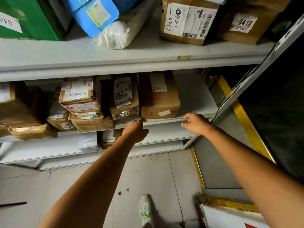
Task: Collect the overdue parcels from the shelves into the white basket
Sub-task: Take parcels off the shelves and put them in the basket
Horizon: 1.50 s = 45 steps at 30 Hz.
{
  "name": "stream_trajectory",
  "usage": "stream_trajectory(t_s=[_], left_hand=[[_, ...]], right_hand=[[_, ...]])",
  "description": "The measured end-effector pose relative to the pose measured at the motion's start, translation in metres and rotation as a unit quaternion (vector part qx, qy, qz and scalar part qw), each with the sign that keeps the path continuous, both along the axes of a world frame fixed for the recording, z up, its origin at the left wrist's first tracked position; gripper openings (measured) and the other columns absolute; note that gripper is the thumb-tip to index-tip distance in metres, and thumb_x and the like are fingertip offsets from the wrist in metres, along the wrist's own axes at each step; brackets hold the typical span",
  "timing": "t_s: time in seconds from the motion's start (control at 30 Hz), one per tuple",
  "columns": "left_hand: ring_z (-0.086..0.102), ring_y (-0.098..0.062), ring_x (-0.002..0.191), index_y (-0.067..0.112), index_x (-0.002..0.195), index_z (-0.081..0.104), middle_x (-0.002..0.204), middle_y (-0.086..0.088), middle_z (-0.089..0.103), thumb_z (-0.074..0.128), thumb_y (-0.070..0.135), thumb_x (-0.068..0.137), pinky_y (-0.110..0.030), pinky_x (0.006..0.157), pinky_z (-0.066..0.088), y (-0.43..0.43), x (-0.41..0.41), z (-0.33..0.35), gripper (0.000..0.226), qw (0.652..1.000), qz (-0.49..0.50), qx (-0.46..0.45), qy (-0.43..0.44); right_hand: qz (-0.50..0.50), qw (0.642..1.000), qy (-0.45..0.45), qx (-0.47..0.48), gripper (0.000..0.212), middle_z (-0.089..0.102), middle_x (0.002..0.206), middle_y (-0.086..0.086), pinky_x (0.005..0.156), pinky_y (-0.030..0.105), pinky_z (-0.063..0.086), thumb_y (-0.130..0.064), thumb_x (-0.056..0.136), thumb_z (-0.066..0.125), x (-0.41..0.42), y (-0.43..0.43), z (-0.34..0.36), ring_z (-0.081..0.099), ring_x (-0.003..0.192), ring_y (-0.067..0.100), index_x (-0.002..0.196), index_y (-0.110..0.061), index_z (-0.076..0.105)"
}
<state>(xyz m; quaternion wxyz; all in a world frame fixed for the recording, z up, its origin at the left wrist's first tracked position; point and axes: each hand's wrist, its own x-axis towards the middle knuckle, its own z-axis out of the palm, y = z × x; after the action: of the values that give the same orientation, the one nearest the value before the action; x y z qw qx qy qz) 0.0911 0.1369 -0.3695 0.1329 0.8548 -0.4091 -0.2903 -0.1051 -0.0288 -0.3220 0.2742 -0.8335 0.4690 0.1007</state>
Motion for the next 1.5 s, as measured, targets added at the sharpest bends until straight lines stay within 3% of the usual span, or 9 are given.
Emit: stream_trajectory(t_s=[0.33,0.5,0.7,0.83,0.93,1.03,1.2,1.33,1.5], left_hand=[[0.056,-0.037,0.121,0.017,0.155,0.013,0.138,-0.019,0.055,0.061,0.03,0.095,-0.048,0.1,0.049,-0.042,-0.009,-0.018,0.078,0.994,0.106,-0.011,0.013],[0.056,-0.038,0.12,0.004,0.145,0.024,0.14,-0.02,0.051,0.061,0.032,0.095,-0.047,0.094,0.049,-0.054,-0.022,-0.03,0.069,0.981,0.19,-0.047,-0.001],[0.054,-0.03,0.124,0.015,0.145,0.03,0.141,-0.009,0.054,0.066,0.017,0.089,-0.039,0.099,0.043,-0.064,-0.032,-0.034,0.067,0.949,0.287,-0.118,0.053],[0.054,-0.027,0.121,0.016,0.142,0.036,0.14,-0.006,0.053,0.064,0.01,0.086,-0.037,0.1,0.045,-0.069,-0.036,-0.034,0.063,0.937,0.297,-0.162,0.085],[0.06,-0.025,0.107,0.016,0.139,0.039,0.141,-0.005,0.051,0.064,0.008,0.087,-0.031,0.086,0.042,-0.072,-0.042,-0.033,0.058,0.928,0.306,-0.186,0.103],[0.063,-0.025,0.108,0.016,0.133,0.043,0.139,-0.005,0.053,0.065,0.012,0.089,-0.03,0.082,0.044,-0.07,-0.046,-0.034,0.05,0.931,0.297,-0.19,0.097],[0.06,-0.024,0.109,0.014,0.118,0.053,0.12,-0.006,0.063,0.067,0.031,0.092,-0.031,0.086,0.044,-0.08,-0.032,-0.028,0.034,0.924,0.31,-0.196,0.108],[0.059,-0.018,0.107,0.014,0.137,0.048,0.119,0.001,0.061,0.074,0.038,0.087,-0.03,0.093,0.048,-0.096,-0.016,-0.023,0.062,0.9,0.325,-0.217,0.194],[0.059,-0.018,0.11,0.017,0.146,0.041,0.128,-0.002,0.058,0.08,0.023,0.084,-0.029,0.09,0.048,-0.099,-0.01,-0.027,0.074,0.882,0.319,-0.239,0.25]], right_hand=[[0.009,0.998,-0.064,0.018,0.051,0.06,0.132,0.011,0.091,0.033,0.048,-0.045,0.097,0.054,0.029,-0.059,-0.028,0.059,0.115,0.03,0.139,-0.015,0.05],[0.004,0.994,-0.103,0.022,0.053,0.064,0.12,0.012,0.076,0.028,0.041,-0.048,0.099,0.047,0.044,-0.074,-0.044,0.06,0.106,0.031,0.136,-0.01,0.049],[-0.023,0.988,-0.143,0.046,0.047,0.062,0.122,0.015,0.09,0.04,0.05,-0.038,0.098,0.053,0.049,-0.084,-0.051,0.058,0.111,0.033,0.134,-0.007,0.05],[-0.045,0.983,-0.172,0.05,0.037,0.064,0.114,0.011,0.082,0.034,0.048,-0.031,0.097,0.058,0.04,-0.093,-0.05,0.06,0.103,0.028,0.124,-0.006,0.058],[-0.053,0.98,-0.182,0.06,0.036,0.063,0.107,0.007,0.075,0.027,0.045,-0.028,0.096,0.061,0.027,-0.095,-0.049,0.056,0.09,0.019,0.125,-0.006,0.058],[-0.066,0.978,-0.188,0.063,0.032,0.059,0.096,0.0,0.064,0.023,0.041,-0.028,0.095,0.062,0.014,-0.096,-0.049,0.057,0.085,0.016,0.12,-0.008,0.06],[-0.09,0.974,-0.192,0.082,0.04,0.06,0.102,0.002,0.084,0.034,0.05,-0.037,0.09,0.067,0.008,-0.109,-0.051,0.059,0.096,0.019,0.119,-0.01,0.06],[-0.121,0.958,-0.223,0.136,0.064,0.056,0.131,0.007,0.099,0.042,0.051,-0.034,0.087,0.072,0.021,-0.112,-0.056,0.058,0.114,0.024,0.142,-0.015,0.045],[-0.153,0.943,-0.25,0.157,0.069,0.051,0.137,0.01,0.1,0.046,0.051,-0.029,0.084,0.075,0.023,-0.109,-0.061,0.056,0.119,0.027,0.144,-0.017,0.043]])
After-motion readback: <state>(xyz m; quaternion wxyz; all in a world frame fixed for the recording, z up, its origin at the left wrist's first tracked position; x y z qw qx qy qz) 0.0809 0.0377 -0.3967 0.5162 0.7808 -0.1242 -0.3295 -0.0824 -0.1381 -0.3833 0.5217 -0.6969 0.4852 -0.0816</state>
